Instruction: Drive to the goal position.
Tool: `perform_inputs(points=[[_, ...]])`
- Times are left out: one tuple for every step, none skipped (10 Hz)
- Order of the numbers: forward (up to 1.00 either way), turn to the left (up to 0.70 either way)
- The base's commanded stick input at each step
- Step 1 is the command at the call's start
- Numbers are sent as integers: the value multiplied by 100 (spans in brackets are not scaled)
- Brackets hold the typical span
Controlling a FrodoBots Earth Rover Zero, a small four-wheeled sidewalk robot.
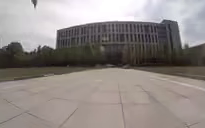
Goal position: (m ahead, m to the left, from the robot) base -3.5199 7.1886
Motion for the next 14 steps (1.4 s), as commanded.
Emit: perform_inputs(points=[[70, 0], [70, 0], [70, 0], [70, 0], [70, 0], [70, 0], [70, 0], [70, 0], [70, 0], [70, 0], [70, -32], [70, -35], [70, -34], [70, -15]])
